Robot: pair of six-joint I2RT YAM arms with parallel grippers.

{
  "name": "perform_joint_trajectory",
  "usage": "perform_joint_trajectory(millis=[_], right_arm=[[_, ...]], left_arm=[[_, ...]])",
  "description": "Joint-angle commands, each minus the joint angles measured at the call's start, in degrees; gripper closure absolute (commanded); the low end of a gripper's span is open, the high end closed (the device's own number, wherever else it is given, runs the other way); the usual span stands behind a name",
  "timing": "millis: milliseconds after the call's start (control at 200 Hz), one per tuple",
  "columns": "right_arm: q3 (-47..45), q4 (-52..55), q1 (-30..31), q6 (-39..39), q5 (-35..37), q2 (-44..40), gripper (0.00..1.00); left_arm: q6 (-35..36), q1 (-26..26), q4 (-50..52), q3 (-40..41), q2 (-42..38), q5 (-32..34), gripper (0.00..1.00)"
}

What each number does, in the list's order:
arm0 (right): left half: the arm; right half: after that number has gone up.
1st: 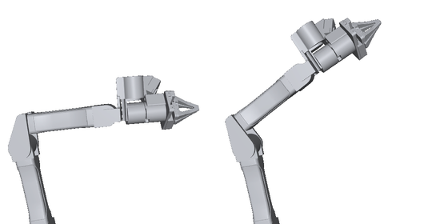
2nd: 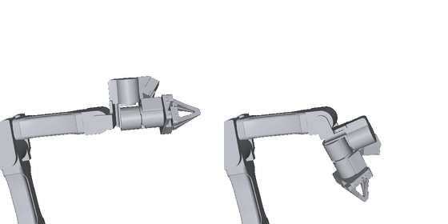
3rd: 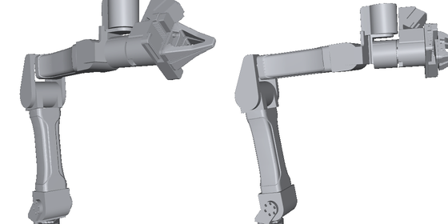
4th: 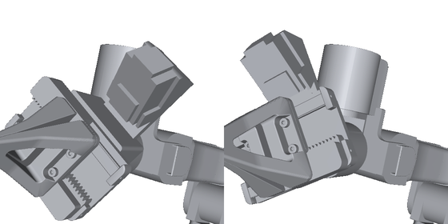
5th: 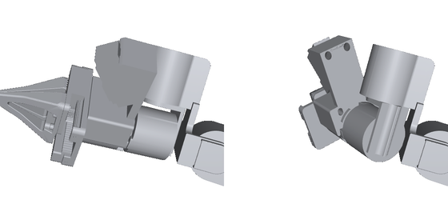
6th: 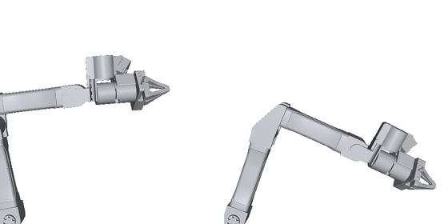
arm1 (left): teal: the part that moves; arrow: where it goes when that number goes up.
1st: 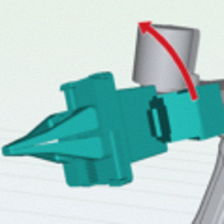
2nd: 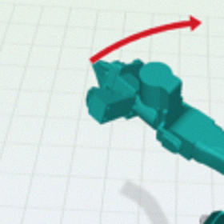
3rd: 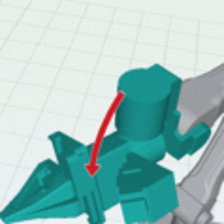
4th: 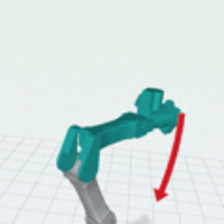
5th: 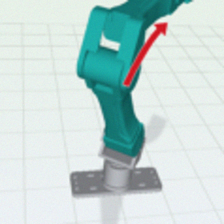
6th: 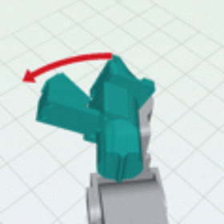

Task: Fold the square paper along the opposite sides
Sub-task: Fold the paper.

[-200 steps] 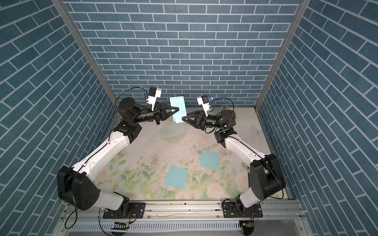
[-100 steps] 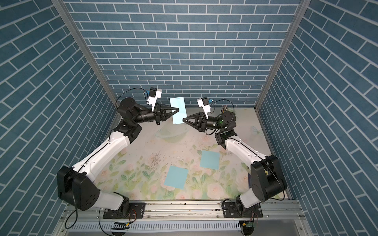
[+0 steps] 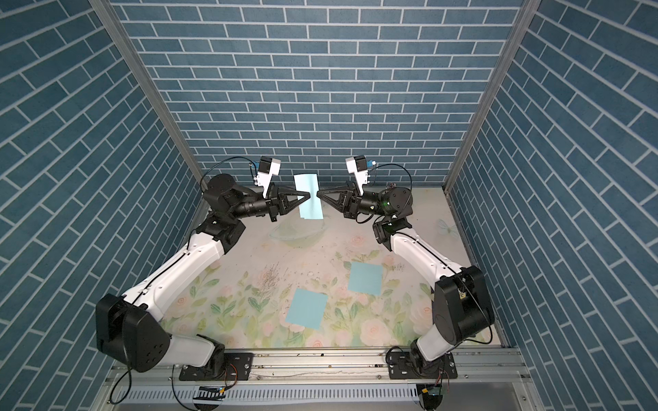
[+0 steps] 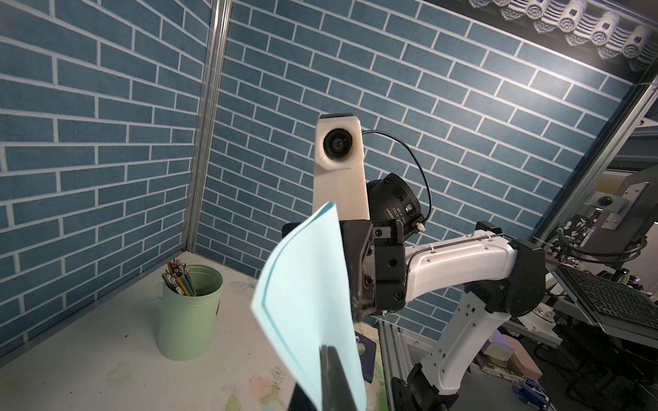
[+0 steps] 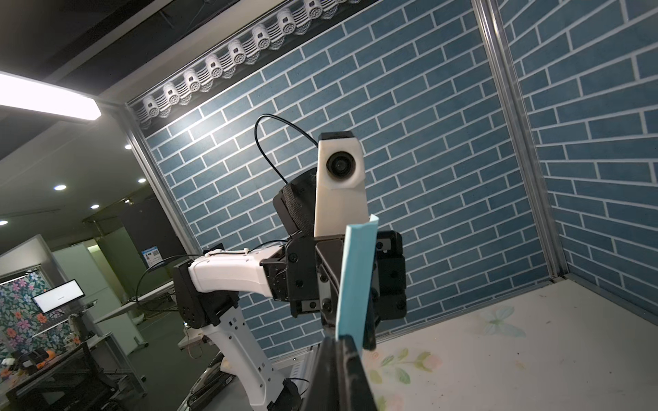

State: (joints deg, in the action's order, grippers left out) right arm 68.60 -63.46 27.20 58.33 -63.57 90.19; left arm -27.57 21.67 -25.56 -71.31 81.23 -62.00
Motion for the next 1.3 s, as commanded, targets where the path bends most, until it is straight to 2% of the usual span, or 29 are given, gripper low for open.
perform_joint_trajectory(millis=[0,130,195,340,385,500,595,640,675,680,685,695,1140,1175,1220,1295], right_arm=[[1.27,-2.26,0.09,1.05,0.55,0.36,1.00],[1.53,1.31,-0.08,-1.51,1.07,-0.01,1.00],[1.70,2.44,-0.22,-2.48,1.59,-0.19,0.76],[4.08,3.03,0.17,-2.54,2.28,0.80,0.54],[5.04,3.16,0.43,-2.45,2.46,1.31,0.51],[7.68,3.21,1.24,-2.13,2.57,2.84,0.51],[9.28,3.02,1.54,-1.66,2.75,3.65,0.63],[9.90,2.87,1.54,-1.27,2.63,3.99,0.72],[10.48,2.53,1.48,-0.83,2.46,4.26,0.90],[10.48,2.53,1.48,-0.83,2.46,4.26,0.90],[10.56,2.48,1.44,-0.73,2.41,4.33,0.96],[10.76,2.54,1.45,-0.71,2.36,4.43,1.00],[10.28,1.89,0.57,-0.23,2.90,4.03,1.00],[10.36,1.89,0.57,-0.16,3.00,4.03,0.86],[10.58,1.86,0.58,-0.19,3.02,4.03,0.73],[10.93,1.95,0.64,-0.14,3.10,4.11,0.66]], left_arm=[[1.06,-0.05,-0.69,0.91,-1.41,-1.11,1.00],[2.14,-0.05,0.69,0.75,-2.16,-0.94,1.00],[2.85,-0.04,1.54,0.73,-2.63,-0.67,1.00],[3.13,0.03,1.88,0.91,-3.02,-0.66,1.00],[3.03,-0.01,1.83,0.99,-3.11,-0.67,1.00],[2.78,0.07,1.33,1.22,-3.08,-0.69,1.00],[2.78,0.12,1.17,1.46,-2.98,-0.76,1.00],[2.75,0.20,1.13,1.44,-2.92,-0.76,1.00],[2.78,0.18,1.04,1.53,-2.92,-0.76,1.00],[2.74,0.20,1.04,1.52,-2.92,-0.76,1.00],[2.72,0.16,1.04,1.52,-2.92,-0.76,1.00],[2.70,0.13,1.00,1.57,-2.92,-0.76,1.00],[3.47,0.13,1.92,1.57,-3.26,-0.84,1.00],[3.47,0.15,1.92,1.52,-3.33,-0.84,1.00],[3.45,0.12,1.95,1.60,-3.30,-0.84,1.00],[3.50,0.20,1.92,1.69,-3.47,-0.84,1.00]])
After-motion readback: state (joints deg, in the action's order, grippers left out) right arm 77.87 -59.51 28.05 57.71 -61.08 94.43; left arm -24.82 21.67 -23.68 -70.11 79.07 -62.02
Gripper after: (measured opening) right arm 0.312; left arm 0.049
